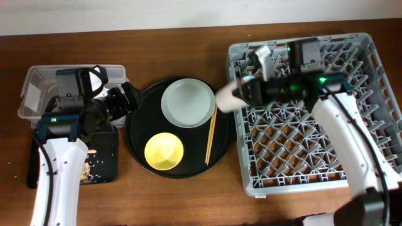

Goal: Sort waste into correct bins and load items into the dishwasher rack
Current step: 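Carry the pink cup into the rack beside the blue cup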

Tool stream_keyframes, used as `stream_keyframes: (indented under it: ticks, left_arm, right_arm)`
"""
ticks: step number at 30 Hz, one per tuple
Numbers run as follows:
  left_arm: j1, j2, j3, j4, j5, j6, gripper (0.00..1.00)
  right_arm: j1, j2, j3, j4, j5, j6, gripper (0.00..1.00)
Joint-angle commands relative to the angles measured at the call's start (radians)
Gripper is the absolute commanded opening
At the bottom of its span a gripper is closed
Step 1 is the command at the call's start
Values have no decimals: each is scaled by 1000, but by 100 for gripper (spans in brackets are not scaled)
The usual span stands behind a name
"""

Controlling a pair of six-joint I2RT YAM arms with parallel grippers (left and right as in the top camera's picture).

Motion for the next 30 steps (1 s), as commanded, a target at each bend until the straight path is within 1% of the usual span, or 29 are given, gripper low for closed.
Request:
stream_keyframes:
  ticks: [1, 4, 11, 18, 20, 21, 23, 26, 30]
  left_arm:
    - [2, -2, 4, 2, -4, 12, 99]
    - [2, -2, 4, 2, -4, 12, 99]
    - [2, -2, 4, 2, -4, 12, 99]
    - [2, -2, 4, 2, -4, 12, 99]
    - [2, -2, 4, 2, -4, 12, 99]
    - [2, -2, 4, 2, -4, 12, 99]
    - [2, -2, 4, 2, -4, 12, 99]
    - [2, -2, 4, 2, -4, 12, 99]
    - [2, -2, 4, 2, -4, 12, 99]
  right_arm:
    - [-68, 32, -76, -34, -243, -191, 4]
    - [-120, 36, -145, -33, -321, -275, 4]
    - [-192, 38, -302, -18, -322, -427, 4]
    - [-194, 49, -383, 78, -322, -426, 4]
    - [-194, 49, -385, 99, -311, -427, 5]
    - [-194, 49, -385, 105, -286, -427, 7]
    - [-194, 49, -386, 104, -219, -427, 10]
    - [-194, 49, -389, 99, -154, -426, 11]
    - [-199, 49, -389, 80, -129, -426, 11]
